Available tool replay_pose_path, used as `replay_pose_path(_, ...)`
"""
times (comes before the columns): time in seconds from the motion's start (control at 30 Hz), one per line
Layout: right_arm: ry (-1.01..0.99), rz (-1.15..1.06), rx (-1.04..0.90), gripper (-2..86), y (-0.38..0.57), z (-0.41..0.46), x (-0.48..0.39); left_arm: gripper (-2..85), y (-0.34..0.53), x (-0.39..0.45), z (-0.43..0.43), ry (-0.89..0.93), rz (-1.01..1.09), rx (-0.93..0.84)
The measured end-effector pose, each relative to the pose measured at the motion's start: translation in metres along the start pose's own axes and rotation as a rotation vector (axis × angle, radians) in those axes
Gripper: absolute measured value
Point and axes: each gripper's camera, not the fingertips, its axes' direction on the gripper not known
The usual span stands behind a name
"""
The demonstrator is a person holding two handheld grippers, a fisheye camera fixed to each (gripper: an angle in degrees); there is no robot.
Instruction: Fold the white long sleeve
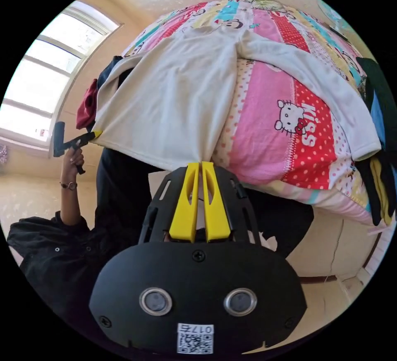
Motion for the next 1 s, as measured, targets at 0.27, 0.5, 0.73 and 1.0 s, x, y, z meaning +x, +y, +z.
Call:
replay_pose_path(0.27, -0.046, 0.085, -0.092, 2.9, 0.043, -0.02, 0.042, 11.0, 0.03, 0.004, 0.013, -0.003, -0.013, -0.251)
replay_pose_path(0.5, 0.043, -0.026, -0.042, 5.6, -0.026, 0.005, 0.002, 18.0, 0.04, -0.087, -0.089, 0.067, -0.375, 0.326)
replay_pose_path(0.73, 0.039, -0.144, -0.153, 3.2, -0.16, 0.106, -0.047, 8.2, -0.021, -0.138, -0.082, -0.245, -0.432, 0.297)
replay_pose_path(1.0, 0.183, -0.164, -0.411, 1.7, -0.202, 0.194, -0.066, 4.1, 0.037, -0.027, -0.197, -0.719, 0.102, 0.43)
